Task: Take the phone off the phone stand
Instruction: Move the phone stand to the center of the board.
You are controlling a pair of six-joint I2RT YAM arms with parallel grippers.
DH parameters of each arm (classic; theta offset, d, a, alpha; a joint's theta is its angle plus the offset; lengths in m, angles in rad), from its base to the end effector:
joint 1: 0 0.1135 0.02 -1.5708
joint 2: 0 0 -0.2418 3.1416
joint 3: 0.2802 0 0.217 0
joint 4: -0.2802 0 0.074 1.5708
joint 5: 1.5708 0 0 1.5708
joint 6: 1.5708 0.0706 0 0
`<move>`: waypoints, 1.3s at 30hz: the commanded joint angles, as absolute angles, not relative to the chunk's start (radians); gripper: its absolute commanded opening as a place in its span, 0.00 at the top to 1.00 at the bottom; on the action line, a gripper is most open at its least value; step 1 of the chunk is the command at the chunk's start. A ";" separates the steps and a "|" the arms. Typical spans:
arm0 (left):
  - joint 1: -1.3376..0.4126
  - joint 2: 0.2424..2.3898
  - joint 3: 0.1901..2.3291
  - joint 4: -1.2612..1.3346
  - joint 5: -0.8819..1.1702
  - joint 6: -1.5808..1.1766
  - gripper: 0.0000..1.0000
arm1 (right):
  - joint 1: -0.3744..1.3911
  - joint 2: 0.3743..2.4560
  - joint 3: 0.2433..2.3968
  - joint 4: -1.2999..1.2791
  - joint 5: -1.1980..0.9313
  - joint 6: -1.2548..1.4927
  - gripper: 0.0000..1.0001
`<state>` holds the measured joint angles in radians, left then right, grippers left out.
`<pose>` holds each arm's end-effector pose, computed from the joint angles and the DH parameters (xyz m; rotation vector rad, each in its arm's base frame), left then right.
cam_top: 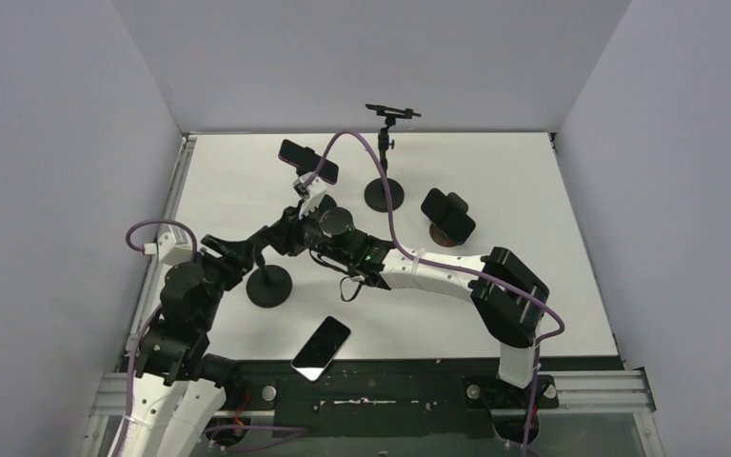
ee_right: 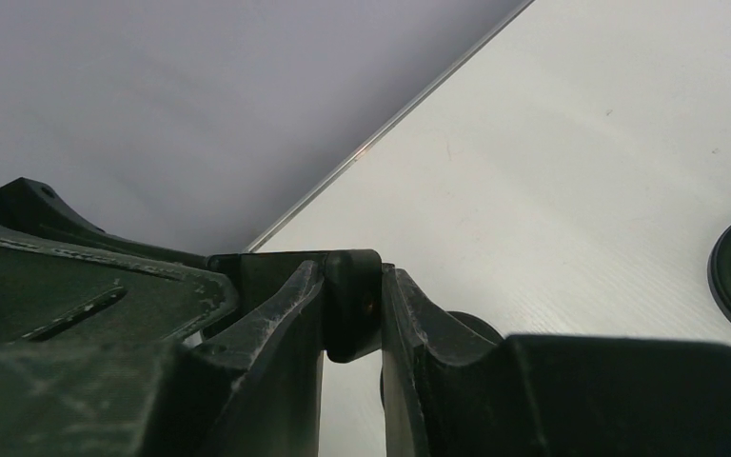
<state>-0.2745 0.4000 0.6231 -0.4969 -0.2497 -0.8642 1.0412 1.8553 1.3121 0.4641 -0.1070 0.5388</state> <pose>0.1246 -0.0170 0.2738 -0.7118 1.7333 -0.5649 0.2164 0.3845 0.2778 -0.5379 1.7351 1.2591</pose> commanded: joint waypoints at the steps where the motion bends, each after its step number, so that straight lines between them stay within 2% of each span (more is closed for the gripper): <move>1: -0.273 0.418 0.582 -0.390 -0.238 -0.874 0.47 | 1.030 1.819 1.296 0.405 -0.102 0.537 1.00; 6: -0.273 0.403 0.532 -0.317 -0.221 -0.887 0.54 | 1.029 1.820 1.294 0.403 -0.110 0.537 1.00; 9: -0.273 0.399 0.518 -0.278 -0.219 -0.890 0.71 | 1.030 1.818 1.294 0.403 -0.116 0.541 1.00; 15: -0.272 0.395 0.511 -0.257 -0.227 -0.886 0.94 | 1.029 1.815 1.289 0.391 -0.123 0.549 1.00; 16: -0.272 0.391 0.511 -0.261 -0.238 -0.884 1.00 | 1.029 1.814 1.292 0.384 -0.123 0.550 0.92; 18: -0.272 0.380 0.510 -0.271 -0.270 -0.885 1.00 | 1.029 1.801 1.293 0.366 -0.110 0.554 0.54; 19: -0.272 0.374 0.511 -0.272 -0.289 -0.885 1.00 | 1.029 1.792 1.293 0.352 -0.098 0.559 0.39; 21: -0.271 0.368 0.513 -0.258 -0.320 -0.882 1.00 | 1.032 1.767 1.297 0.324 -0.077 0.561 0.17; 23: -0.270 0.375 0.520 -0.233 -0.345 -0.878 1.00 | 1.031 1.739 1.307 0.287 -0.057 0.560 0.08; 30: -0.265 0.516 0.606 -0.127 -0.424 -0.843 1.00 | 1.026 1.565 1.289 0.135 0.051 0.530 0.04; 39: -0.107 0.827 0.701 0.166 -0.378 -0.765 1.00 | 1.044 1.166 0.993 0.011 0.130 0.493 0.06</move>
<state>-0.1802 0.7464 0.6155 -0.1108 -0.3756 -0.8154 1.0351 1.3048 1.0992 0.0910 0.0639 0.5060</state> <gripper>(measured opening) 0.257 0.948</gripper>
